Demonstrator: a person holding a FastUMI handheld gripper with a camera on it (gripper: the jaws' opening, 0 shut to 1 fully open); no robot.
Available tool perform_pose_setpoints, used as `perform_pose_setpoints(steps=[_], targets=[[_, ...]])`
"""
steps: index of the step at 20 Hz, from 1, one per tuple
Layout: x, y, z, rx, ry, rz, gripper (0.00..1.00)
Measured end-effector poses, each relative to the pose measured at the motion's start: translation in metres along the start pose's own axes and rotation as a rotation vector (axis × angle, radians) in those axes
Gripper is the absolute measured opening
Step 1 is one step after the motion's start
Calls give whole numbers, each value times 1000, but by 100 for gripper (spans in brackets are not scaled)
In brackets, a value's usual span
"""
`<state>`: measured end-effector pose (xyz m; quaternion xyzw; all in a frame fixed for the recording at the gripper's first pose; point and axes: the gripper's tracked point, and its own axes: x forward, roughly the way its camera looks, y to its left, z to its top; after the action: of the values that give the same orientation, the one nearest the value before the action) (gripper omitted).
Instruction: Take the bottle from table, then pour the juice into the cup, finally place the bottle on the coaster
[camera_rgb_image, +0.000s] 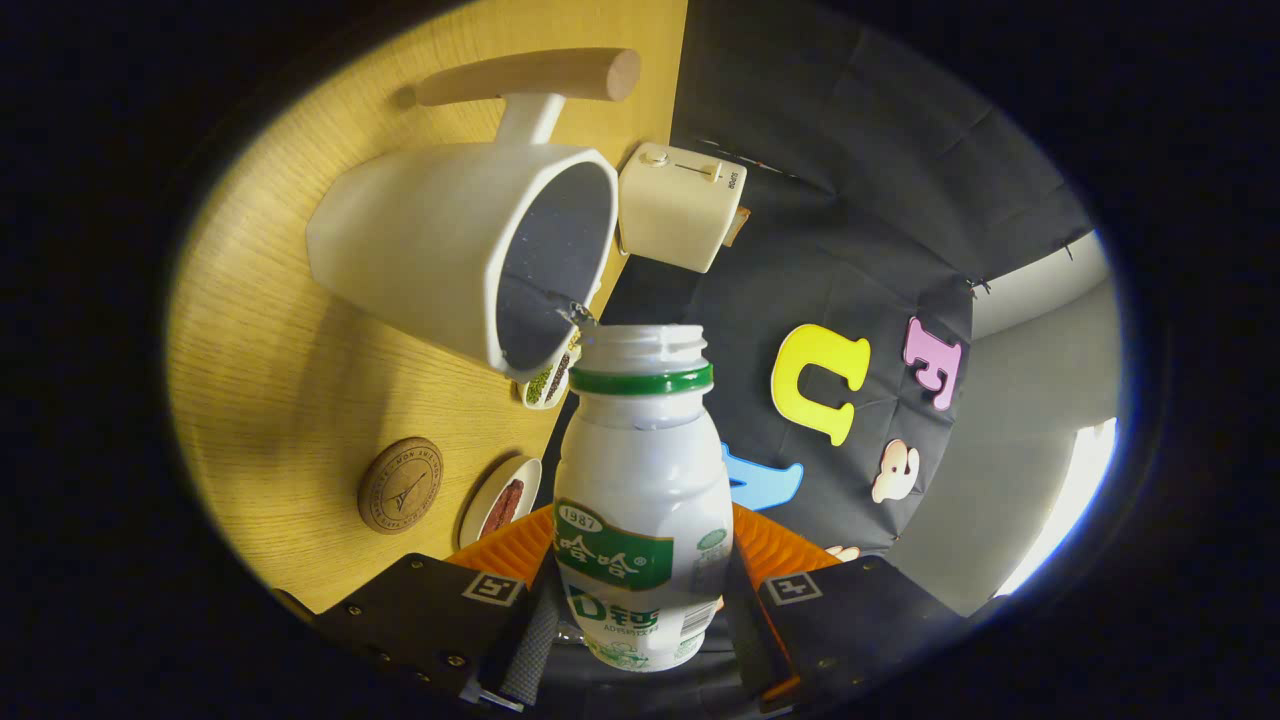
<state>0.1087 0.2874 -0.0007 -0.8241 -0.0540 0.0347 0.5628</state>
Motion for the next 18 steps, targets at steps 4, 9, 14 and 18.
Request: perform_pose_setpoints(steps=[4,9,14,18], targets=[[0,1,0,-20,5,-3,73],[0,1,0,-45,11,-9,72],[1,2,-3,-61,20,-11,73],[1,0,-3,-68,18,-26,73]])
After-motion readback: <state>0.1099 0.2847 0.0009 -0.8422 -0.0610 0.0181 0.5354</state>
